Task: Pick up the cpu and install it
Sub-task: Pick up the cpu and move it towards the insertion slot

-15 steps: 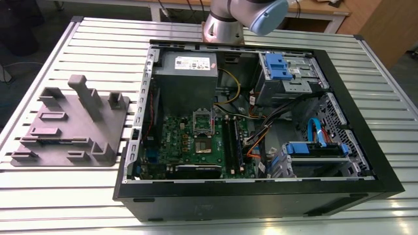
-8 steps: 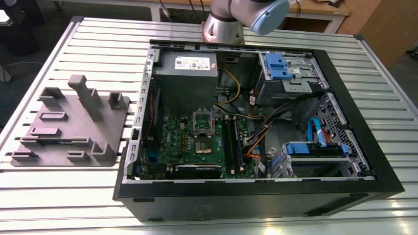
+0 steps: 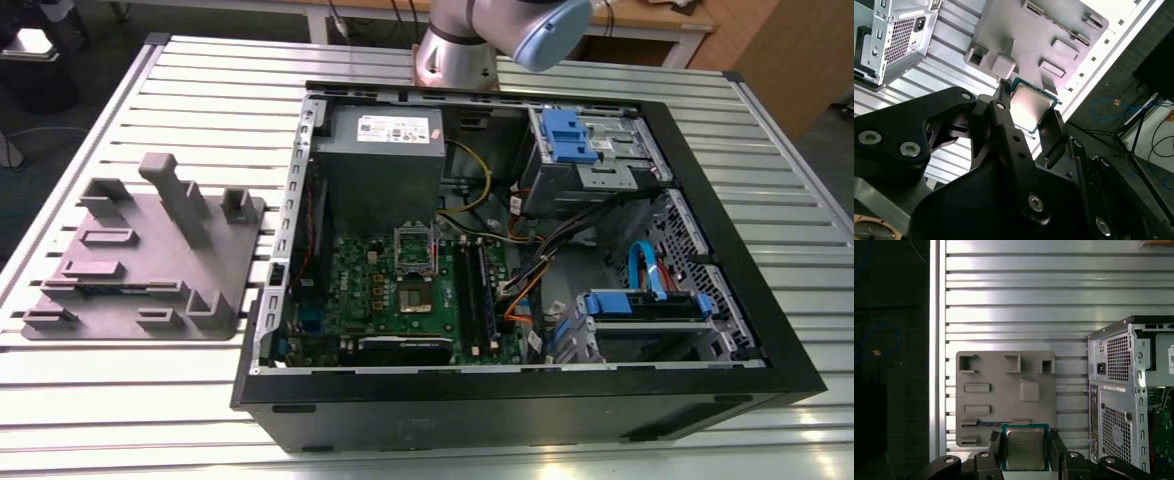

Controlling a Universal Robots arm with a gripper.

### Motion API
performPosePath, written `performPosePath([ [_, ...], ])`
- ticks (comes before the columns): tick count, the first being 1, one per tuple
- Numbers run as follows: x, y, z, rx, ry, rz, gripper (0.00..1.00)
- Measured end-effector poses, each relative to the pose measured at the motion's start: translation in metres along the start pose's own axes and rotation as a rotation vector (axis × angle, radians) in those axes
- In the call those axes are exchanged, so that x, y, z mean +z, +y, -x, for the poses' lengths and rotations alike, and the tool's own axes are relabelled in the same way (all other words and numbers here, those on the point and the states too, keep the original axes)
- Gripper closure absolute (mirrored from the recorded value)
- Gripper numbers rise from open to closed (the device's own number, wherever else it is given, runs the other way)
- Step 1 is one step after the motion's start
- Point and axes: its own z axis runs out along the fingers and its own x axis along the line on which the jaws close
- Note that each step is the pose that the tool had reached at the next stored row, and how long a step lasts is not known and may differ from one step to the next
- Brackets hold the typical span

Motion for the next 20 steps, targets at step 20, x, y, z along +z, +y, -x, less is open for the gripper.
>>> performPosePath([
  [20,0.0082,0.0005,0.0276,0.000,0.0015,0.0000,0.53],
])
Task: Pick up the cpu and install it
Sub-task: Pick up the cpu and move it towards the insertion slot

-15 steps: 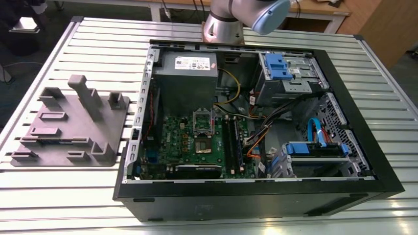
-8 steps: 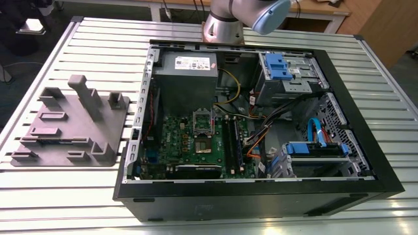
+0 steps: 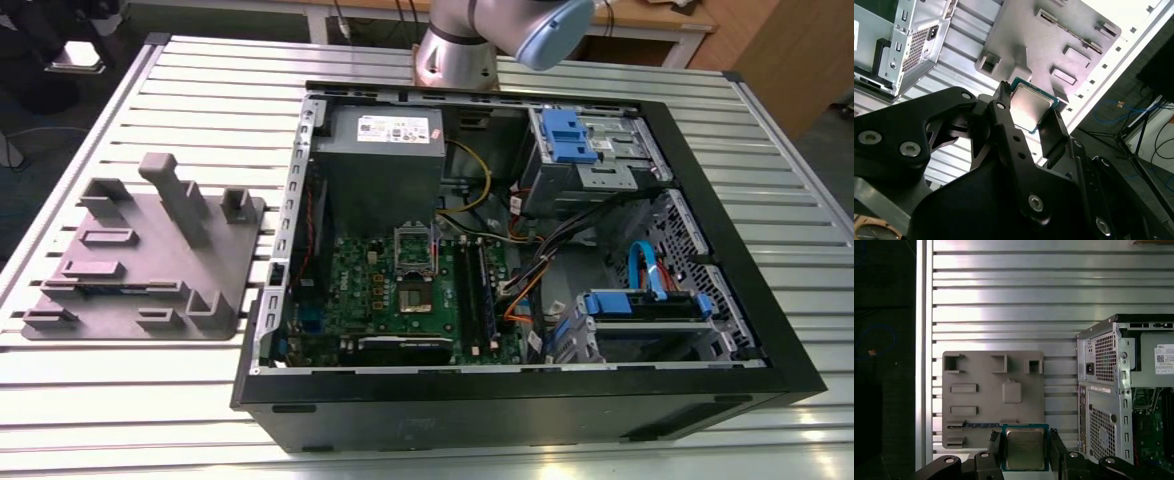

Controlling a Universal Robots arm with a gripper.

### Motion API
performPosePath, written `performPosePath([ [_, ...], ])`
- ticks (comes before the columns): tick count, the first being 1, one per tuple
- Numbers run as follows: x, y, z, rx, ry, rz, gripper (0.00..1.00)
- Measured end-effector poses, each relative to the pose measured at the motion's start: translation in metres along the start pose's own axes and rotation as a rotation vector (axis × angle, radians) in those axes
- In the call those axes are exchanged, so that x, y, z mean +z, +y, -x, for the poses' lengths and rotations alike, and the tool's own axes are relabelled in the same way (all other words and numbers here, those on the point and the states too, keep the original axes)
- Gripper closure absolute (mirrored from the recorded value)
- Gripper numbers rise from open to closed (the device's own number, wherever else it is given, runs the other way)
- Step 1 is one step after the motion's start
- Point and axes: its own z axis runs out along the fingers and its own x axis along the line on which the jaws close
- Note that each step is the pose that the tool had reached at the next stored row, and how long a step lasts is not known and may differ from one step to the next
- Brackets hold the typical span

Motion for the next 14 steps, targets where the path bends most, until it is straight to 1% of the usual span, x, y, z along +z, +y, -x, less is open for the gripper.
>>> performPosePath([
  [5,0.0026,0.0003,0.0149,0.000,0.0045,-0.0001,0.53],
  [9,0.0064,0.0006,0.0275,0.001,0.0102,-0.0002,0.53],
  [14,0.0107,0.0008,0.0451,0.001,0.0188,-0.0006,0.53],
])
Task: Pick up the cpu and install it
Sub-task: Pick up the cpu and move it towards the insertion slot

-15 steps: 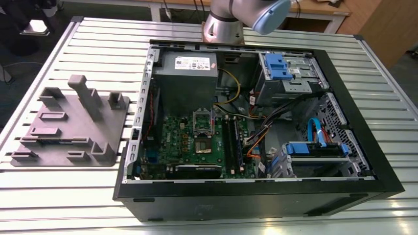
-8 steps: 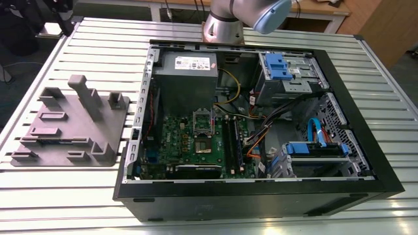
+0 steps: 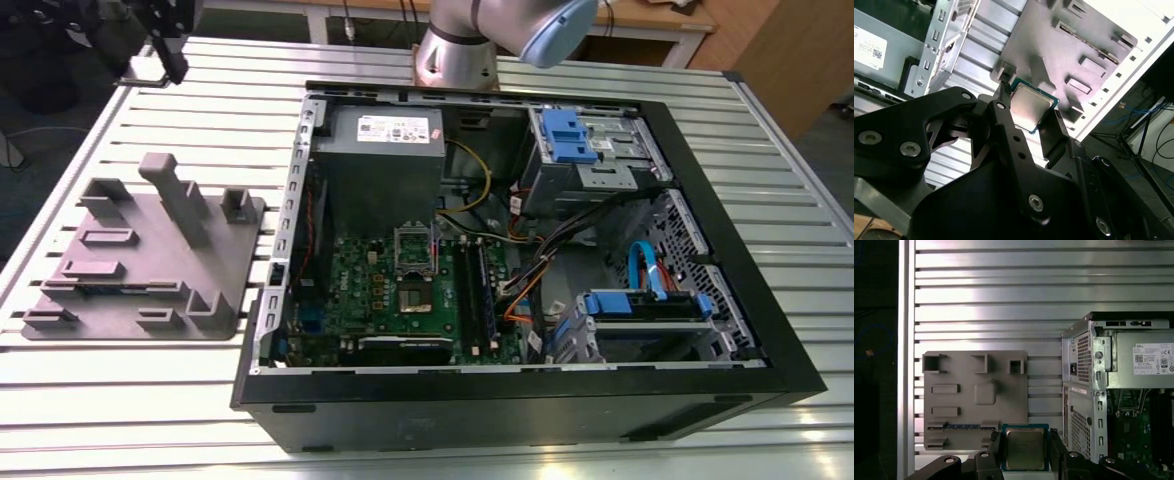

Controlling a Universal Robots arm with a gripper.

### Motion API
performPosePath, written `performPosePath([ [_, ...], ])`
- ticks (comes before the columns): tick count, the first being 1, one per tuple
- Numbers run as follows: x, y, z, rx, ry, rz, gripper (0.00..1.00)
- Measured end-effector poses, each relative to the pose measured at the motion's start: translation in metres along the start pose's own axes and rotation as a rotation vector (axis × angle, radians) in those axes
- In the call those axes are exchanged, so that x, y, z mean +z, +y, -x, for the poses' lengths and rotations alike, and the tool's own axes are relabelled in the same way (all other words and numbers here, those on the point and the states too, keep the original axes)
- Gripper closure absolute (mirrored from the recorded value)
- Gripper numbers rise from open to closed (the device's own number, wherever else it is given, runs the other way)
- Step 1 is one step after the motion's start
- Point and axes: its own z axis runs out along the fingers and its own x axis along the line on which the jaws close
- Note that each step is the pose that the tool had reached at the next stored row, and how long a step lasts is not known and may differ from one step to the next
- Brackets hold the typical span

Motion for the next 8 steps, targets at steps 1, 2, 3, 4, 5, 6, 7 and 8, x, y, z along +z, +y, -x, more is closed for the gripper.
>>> performPosePath([
  [1,0.0006,0.0001,0.0031,0.000,0.0010,-0.0001,0.53],
  [2,0.0012,0.0002,0.0064,0.000,0.0020,-0.0001,0.53],
  [3,0.0018,0.0002,0.0097,0.000,0.0031,-0.0001,0.53],
  [4,0.0024,0.0003,0.0126,0.000,0.0039,-0.0001,0.53],
  [5,0.0029,0.0004,0.0160,0.000,0.0050,-0.0003,0.53],
  [6,0.0036,0.0004,0.0191,0.000,0.0058,-0.0003,0.53],
  [7,0.0043,0.0005,0.0225,0.000,0.0065,-0.0002,0.53],
  [8,0.0049,0.0005,0.0258,0.000,0.0073,-0.0002,0.53],
])
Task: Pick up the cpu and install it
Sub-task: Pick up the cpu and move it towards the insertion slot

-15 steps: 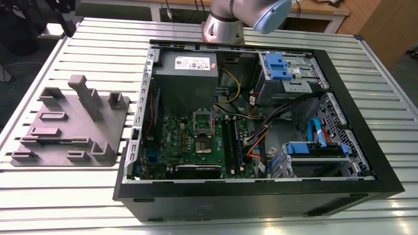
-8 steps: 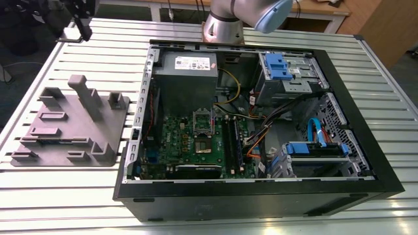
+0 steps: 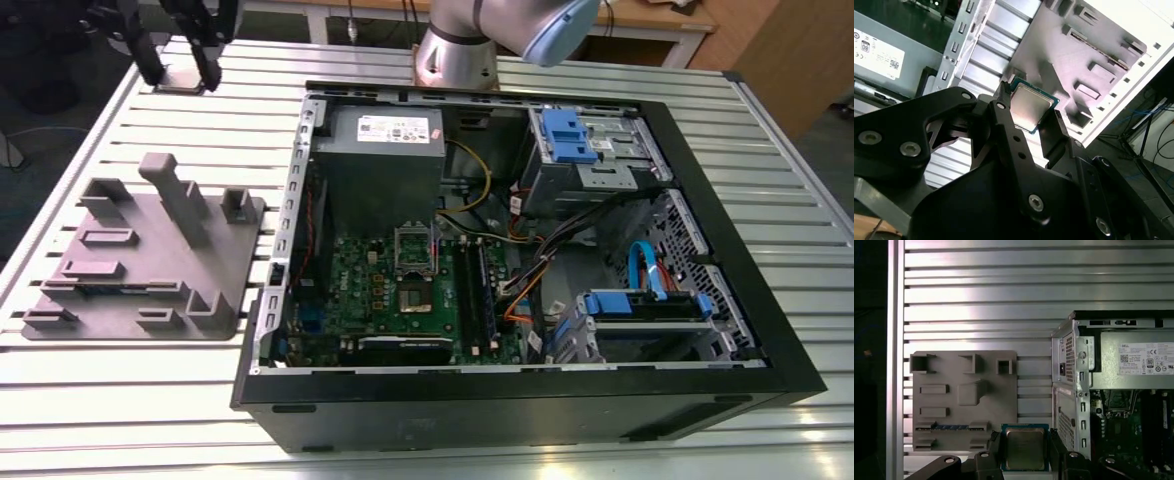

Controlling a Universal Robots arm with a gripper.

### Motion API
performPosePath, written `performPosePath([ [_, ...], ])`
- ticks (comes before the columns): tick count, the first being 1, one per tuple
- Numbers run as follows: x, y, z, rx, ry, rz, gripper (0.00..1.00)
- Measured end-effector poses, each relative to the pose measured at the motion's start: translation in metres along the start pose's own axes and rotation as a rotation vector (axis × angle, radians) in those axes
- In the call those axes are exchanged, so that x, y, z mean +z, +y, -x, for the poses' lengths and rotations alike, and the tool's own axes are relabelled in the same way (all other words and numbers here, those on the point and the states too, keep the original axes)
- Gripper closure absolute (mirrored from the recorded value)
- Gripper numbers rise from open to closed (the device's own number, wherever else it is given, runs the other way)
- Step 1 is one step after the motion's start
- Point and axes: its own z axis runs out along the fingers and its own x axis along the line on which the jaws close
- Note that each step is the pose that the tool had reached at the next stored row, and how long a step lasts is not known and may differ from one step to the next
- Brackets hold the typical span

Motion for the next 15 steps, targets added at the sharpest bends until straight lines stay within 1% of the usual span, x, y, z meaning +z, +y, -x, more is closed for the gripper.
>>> performPosePath([
  [10,0.0076,0.0006,0.0325,0.000,0.0074,-0.0002,0.53],
  [15,0.0114,0.0008,0.0445,0.000,0.0094,-0.0003,0.53],
])
